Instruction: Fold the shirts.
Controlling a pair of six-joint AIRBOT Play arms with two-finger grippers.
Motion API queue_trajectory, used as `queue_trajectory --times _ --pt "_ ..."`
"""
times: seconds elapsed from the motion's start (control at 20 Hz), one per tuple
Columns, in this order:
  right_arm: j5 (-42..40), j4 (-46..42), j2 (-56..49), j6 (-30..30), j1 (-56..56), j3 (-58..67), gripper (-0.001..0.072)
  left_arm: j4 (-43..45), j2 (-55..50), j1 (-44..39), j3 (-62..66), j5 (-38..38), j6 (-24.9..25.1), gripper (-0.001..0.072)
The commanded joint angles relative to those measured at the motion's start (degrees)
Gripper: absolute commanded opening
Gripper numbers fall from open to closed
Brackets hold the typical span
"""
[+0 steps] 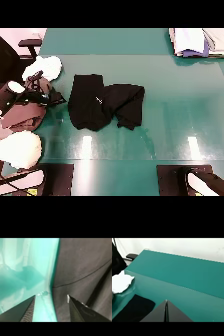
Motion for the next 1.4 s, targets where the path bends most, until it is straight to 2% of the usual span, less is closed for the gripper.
queue_trajectory --times 0.0,0.25,0.3,0.35,0.4,0.6,0.7,0.8,0.85,0.9,0.95,1.0,1.05,1.1,1.25,1.35 --pt "0.09 0.00 -0.04 -0.02 0.04 0.02 0.0020 -2.54 -2.25 -1.25 -1.22 1.01 0.26 0.0488" --pt "0.83 -0.09 -0.04 -0.02 0.02 0.02 0.0020 -3.13 -4.35 -7.93 -0.98 2.75 1.29 0.0487" --pt "1.95 -0.24 -0.17 -0.02 0.02 0.00 0.0020 -3.28 -4.28 -8.22 -0.85 3.23 1.29 0.0369" --pt "3.56 -0.61 -0.50 0.00 -0.04 -0.07 0.0020 -3.26 -4.28 -8.20 -0.39 3.26 1.25 0.0170" --pt "6.08 -0.63 -1.11 0.09 -0.35 -0.07 0.0020 -3.23 -4.28 -7.96 0.50 3.02 1.22 0.0017" --pt "21.03 -0.70 -6.08 5.60 -2.29 -4.42 0.0020 -3.04 -4.22 -7.98 9.81 -1.16 1.29 0.0021" --pt "22.36 -0.70 -7.30 6.49 -2.95 -14.14 0.0020 -2.99 -4.22 -7.98 15.02 -1.95 1.31 0.0021" --pt "18.03 -1.60 -7.34 7.21 -2.95 -28.09 0.0033 -2.99 -4.22 -7.98 18.69 -1.68 1.31 0.0021" --pt "14.16 -1.95 -7.34 7.96 -2.45 -36.17 0.0232 -3.02 -4.22 -7.98 19.67 -1.31 1.31 0.0021" --pt "9.79 -1.86 -7.37 7.96 -1.90 -43.78 0.0511 -3.02 -4.22 -7.98 20.22 -0.68 1.31 0.0021" --pt "4.92 -0.33 -7.45 7.93 -1.29 -51.47 0.0569 -3.04 -4.22 -7.98 20.26 0.13 1.29 0.0021" --pt "1.14 2.56 -8.15 7.87 -0.76 -57.44 0.0561 -3.02 -4.24 -7.98 20.26 0.66 1.29 0.0021" --pt "-1.81 6.29 -9.57 6.10 0.13 -62.31 0.0472 -3.02 -4.24 -7.98 20.26 1.62 1.29 0.0021" --pt "-3.80 9.79 -11.17 3.58 1.31 -65.51 0.0425 -3.06 -4.24 -7.98 20.26 2.38 1.27 0.0021" --pt "-7.98 21.84 -17.62 -3.61 6.34 -68.17 0.0425 -3.06 -4.24 -7.98 20.26 3.26 1.27 0.0021" --pt "-9.44 23.54 -22.18 -4.42 10.40 -65.22 0.0425 -3.04 -4.24 -7.98 20.26 3.23 1.29 0.0021"
